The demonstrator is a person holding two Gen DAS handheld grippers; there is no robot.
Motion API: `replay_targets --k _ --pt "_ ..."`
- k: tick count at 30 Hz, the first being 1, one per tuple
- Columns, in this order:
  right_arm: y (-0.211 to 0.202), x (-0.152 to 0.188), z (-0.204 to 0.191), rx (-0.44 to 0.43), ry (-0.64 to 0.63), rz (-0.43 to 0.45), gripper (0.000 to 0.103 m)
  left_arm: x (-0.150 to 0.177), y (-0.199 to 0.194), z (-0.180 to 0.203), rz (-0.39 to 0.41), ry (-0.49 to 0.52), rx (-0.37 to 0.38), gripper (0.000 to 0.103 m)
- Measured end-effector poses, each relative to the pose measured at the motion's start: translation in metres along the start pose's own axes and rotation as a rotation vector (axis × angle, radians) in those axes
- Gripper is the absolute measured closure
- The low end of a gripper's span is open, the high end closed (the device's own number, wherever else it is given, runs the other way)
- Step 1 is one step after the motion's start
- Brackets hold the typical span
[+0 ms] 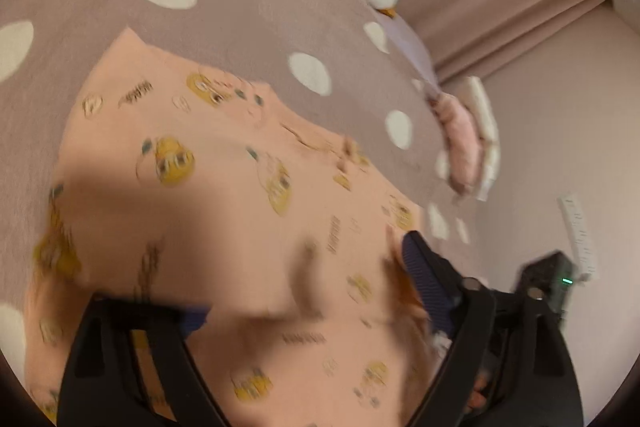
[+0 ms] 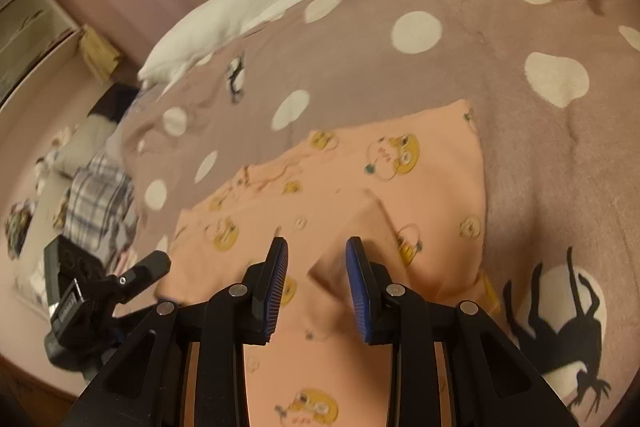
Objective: Fold small clothes
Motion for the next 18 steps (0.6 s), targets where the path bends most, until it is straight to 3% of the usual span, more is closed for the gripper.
replay_targets --k 3,7,11,14,18 --pt "0.003 -0.004 0.007 0.028 0.01 0.01 0.074 -0.004 0.012 -0.013 0.014 -0.051 -0.046 0.015" --pt "0.005 -0.001 0.029 0.232 -0.056 -0.002 0.074 -0.016 -0.006 -0.023 0.128 -0.063 -0.113 0.015" --pt "-0.011 -0.003 0.048 0.282 -0.032 0.041 0.074 -0.024 -0.032 -0.038 0.225 -0.068 -0.189 0.015" --pt "-0.026 -0.011 0.056 0.405 -0.072 0.092 0.074 -0.02 -0.044 -0.06 0.206 -0.141 -0.198 0.015" --pt "-0.048 -0.017 0.043 0.393 -0.126 0.166 0.074 -0.01 -0.063 -0.065 0.174 -0.117 -0.2 0.015"
Point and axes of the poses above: each gripper's, at about its wrist camera, not at the fingertips, and y roughly the way its jaws point, z to its right, x to its underside, the point moved 4 cm from there along y, roughly the way its jaws point, and after that the axes turned 11 degrees about z, right-handed, at the moved point
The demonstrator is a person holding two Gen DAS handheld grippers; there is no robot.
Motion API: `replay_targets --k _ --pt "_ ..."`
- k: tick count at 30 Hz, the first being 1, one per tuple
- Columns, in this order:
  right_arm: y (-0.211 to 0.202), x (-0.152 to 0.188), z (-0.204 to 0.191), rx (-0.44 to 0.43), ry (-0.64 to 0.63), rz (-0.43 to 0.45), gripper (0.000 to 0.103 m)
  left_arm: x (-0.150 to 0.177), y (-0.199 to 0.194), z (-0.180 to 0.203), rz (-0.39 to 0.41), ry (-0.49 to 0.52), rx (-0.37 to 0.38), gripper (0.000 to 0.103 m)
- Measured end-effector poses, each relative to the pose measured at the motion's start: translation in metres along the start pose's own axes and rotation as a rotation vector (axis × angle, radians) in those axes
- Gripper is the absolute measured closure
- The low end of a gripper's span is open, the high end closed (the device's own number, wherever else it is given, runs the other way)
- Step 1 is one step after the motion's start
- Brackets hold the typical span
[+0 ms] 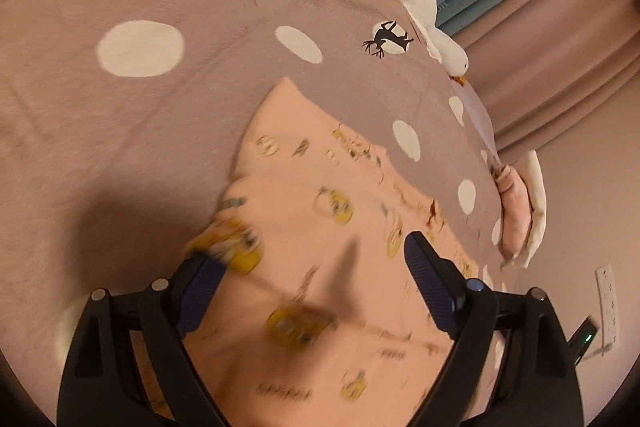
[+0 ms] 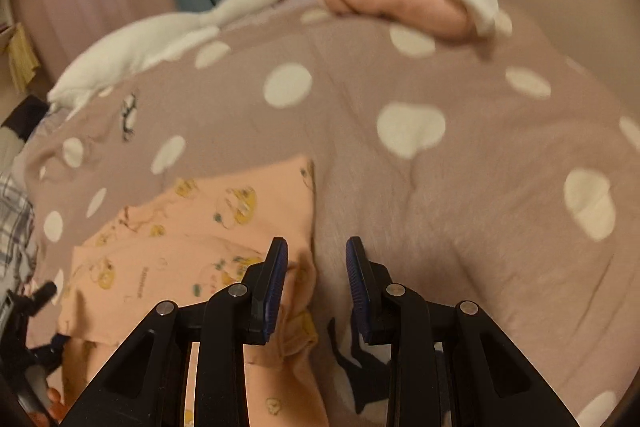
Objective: Fold small clothes
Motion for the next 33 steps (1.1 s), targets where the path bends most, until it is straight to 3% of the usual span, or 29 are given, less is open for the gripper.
replay_targets --k 3,6,10,14,21,22,25,28,30,33 --pt "-0.015 -0.01 -0.005 0.02 -0.049 0.072 0.074 0.006 -0.016 0.001 -0.038 0.026 0.02 0.014" --pt "-0.02 -0.019 -0.007 -0.03 -0.026 0.11 0.074 0.011 -0.032 0.008 -0.077 0.069 0.074 0.014" --pt "-0.004 -0.01 -0.026 -0.212 -0.024 -0.006 0.074 0.008 -0.039 0.031 -0.098 0.13 0.164 0.014" --pt "0.017 0.008 -0.04 -0.321 -0.011 -0.137 0.074 -0.001 -0.013 0.049 -0.145 0.079 0.256 0.004" --pt "0.038 0.019 -0.027 -0.236 -0.005 -0.183 0.074 -0.003 0.036 0.078 -0.245 -0.023 0.368 0.004" --pt "0.037 0.019 -0.023 -0.231 0.005 -0.176 0.074 -0.003 0.044 0.08 -0.257 -0.015 0.359 0.004" --pt "0.036 0.017 -0.009 -0.203 0.062 -0.163 0.074 -0.001 0.071 0.063 -0.251 0.031 0.203 0.005" --pt "0.034 0.017 0.006 -0.159 0.089 -0.152 0.074 -0.001 0.073 0.051 -0.257 0.025 0.192 0.014" --pt "0.038 0.015 0.018 -0.047 0.06 -0.151 0.074 -0.002 0.064 0.055 -0.262 0.061 0.186 0.014" --pt "0.027 0.002 0.034 -0.025 0.113 -0.108 0.074 -0.008 0.044 0.061 -0.244 0.133 0.189 0.01"
Point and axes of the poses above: each gripper's, at about its wrist camera, not at the fingertips, and y roughly the way its jaws point, z to its right, x to its underside, the point moved 4 cm from there along y, roughly the way its jaws point, and after that the axes turned 11 degrees about z, right-handed, at the moved point
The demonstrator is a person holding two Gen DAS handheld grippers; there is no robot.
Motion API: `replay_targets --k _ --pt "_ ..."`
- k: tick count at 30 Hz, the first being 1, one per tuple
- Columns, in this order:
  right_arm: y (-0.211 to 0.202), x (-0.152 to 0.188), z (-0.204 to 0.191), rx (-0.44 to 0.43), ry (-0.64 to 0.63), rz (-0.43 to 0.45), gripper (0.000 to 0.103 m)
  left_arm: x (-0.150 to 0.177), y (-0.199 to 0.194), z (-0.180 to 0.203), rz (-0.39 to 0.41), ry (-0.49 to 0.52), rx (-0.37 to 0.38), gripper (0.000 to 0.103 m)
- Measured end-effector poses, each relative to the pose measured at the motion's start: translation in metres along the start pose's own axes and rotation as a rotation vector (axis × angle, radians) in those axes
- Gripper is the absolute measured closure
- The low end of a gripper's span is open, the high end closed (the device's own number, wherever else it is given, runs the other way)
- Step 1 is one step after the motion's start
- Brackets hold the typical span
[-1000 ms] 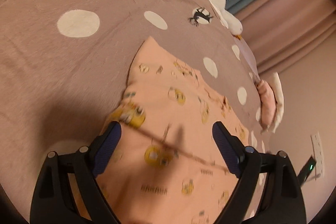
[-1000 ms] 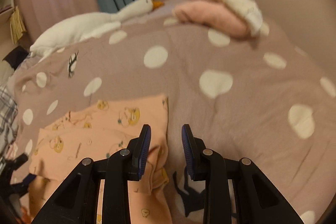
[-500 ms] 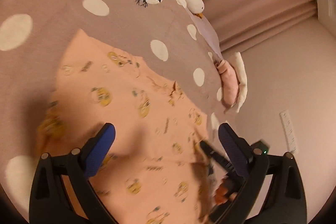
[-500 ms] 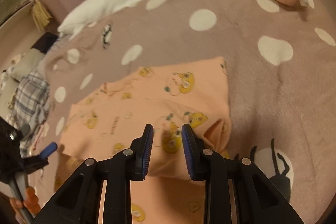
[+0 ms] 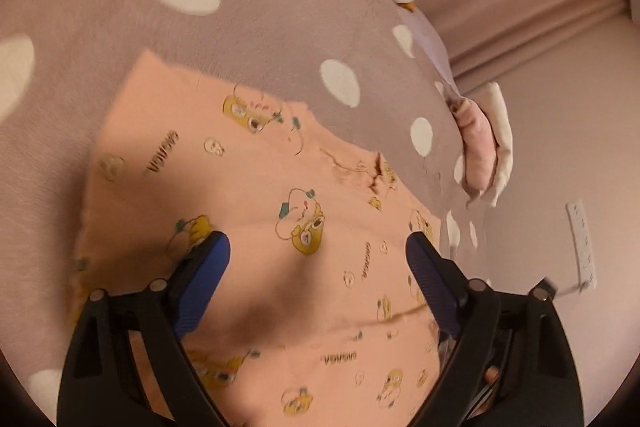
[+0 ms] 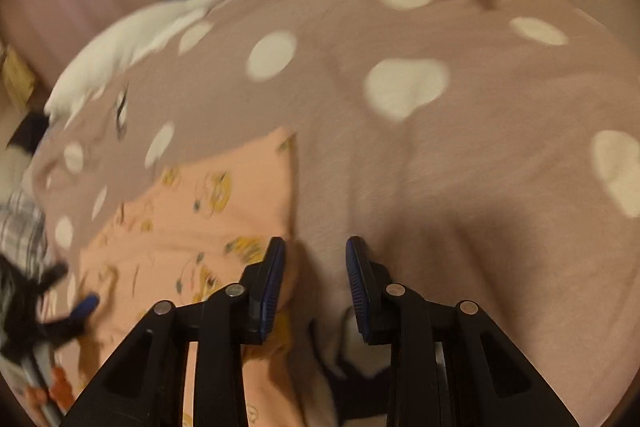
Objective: Fold small clothes
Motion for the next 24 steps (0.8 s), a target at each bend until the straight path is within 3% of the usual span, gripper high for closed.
replay_targets --k 1,3,6,8,12,15,18,22,24 --pt "-0.007 -0.005 -0.001 0.013 -0.021 0.038 0.074 0.0 -0.006 0.002 0.009 0.025 -0.006 0.009" --pt "-0.02 -0.009 -0.01 -0.065 -0.057 0.075 0.074 0.0 -0.021 0.003 0.02 0.072 -0.007 0.007" --pt "-0.027 0.001 -0.04 -0.222 -0.145 0.039 0.074 0.006 -0.027 -0.004 0.013 0.119 -0.023 0.007" --pt "-0.024 0.015 -0.053 -0.27 -0.202 -0.005 0.074 0.017 -0.024 -0.012 -0.024 0.145 -0.054 0.007" --pt "-0.001 0.045 -0.06 -0.208 -0.279 -0.142 0.074 0.035 -0.027 -0.038 -0.086 0.097 -0.082 0.009" --pt "-0.017 0.044 -0.058 -0.202 -0.273 -0.124 0.074 0.04 -0.057 -0.043 -0.058 0.082 -0.068 0.009" --pt "-0.046 0.045 -0.052 -0.25 -0.241 -0.117 0.071 0.048 -0.092 -0.055 -0.031 0.063 -0.069 0.006" --pt "-0.076 0.057 -0.031 -0.254 -0.209 -0.126 0.065 0.072 -0.127 -0.078 -0.058 0.037 -0.099 0.005" --pt "-0.084 0.064 -0.016 -0.249 -0.175 -0.146 0.065 0.088 -0.141 -0.089 -0.077 0.002 -0.077 0.005"
Point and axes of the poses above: each gripper's, at about its wrist camera, not at the fingertips, and y roughly the way its jaws point, z to its right, x to its underside, the point moved 4 cm from there along y, roughly the way its jaws point, and after that the axes turned 11 degrees about z, right-handed, at the moved point
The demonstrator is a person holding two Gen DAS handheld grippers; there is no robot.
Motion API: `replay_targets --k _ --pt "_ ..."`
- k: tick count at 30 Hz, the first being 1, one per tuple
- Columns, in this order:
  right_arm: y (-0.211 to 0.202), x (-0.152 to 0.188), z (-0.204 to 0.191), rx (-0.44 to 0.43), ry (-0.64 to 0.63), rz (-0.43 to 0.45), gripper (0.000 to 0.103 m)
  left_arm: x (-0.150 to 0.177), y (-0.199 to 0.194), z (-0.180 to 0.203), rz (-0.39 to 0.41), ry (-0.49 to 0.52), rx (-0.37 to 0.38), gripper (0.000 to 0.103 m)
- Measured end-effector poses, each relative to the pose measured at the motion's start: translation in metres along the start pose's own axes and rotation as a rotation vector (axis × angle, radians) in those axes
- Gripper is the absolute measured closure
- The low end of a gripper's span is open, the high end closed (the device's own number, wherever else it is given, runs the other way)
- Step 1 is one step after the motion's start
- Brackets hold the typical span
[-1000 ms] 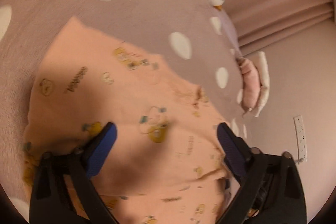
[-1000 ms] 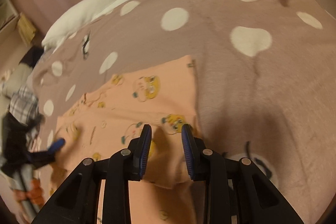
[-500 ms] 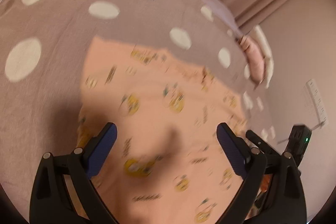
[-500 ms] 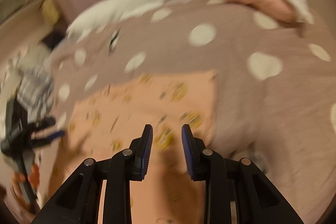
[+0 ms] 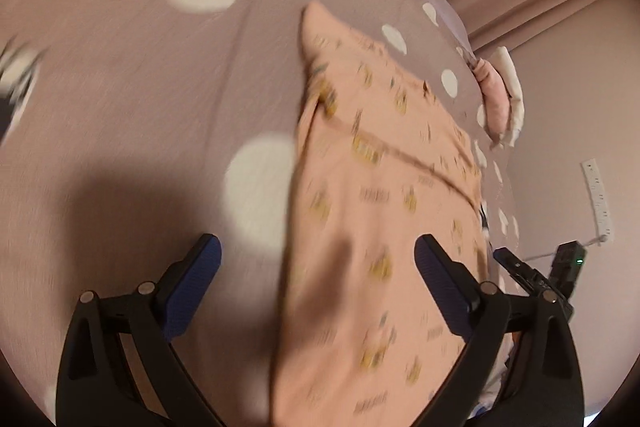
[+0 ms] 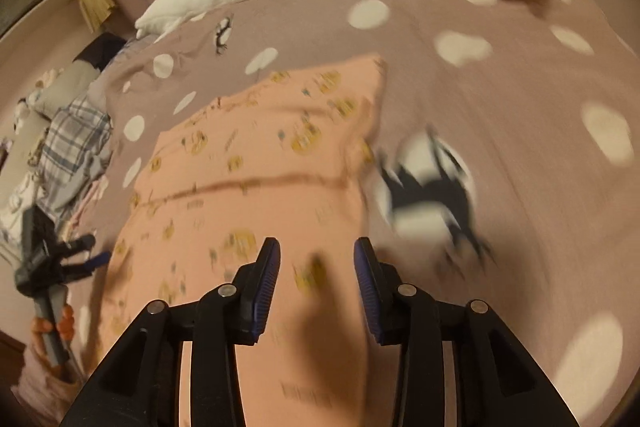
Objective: Fold small clothes
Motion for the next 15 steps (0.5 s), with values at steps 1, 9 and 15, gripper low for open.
replay_targets --k 1,9,15 --pt "-0.004 0.006 0.005 0.001 0.017 -0.01 0.065 0.005 -0.006 -0.003 0.0 -0.015 0.017 0.005" --pt "-0.024 0.058 0.021 -0.097 0.132 -0.123 0.065 0.04 -0.017 0.012 -0.071 -0.041 0.148 0.005" --pt "-0.002 0.055 0.005 -0.209 0.17 -0.143 0.064 0.036 0.009 0.031 -0.118 -0.06 0.226 0.005"
Point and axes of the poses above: each gripper's, at about its wrist camera, not at the fingertips, and y roughly the way its jaws point, z to its right, x to its underside, the point moved 4 cm from there along y, roughly the way its jaws point, and after that the axes turned 11 degrees about z, right-handed, at the moved point
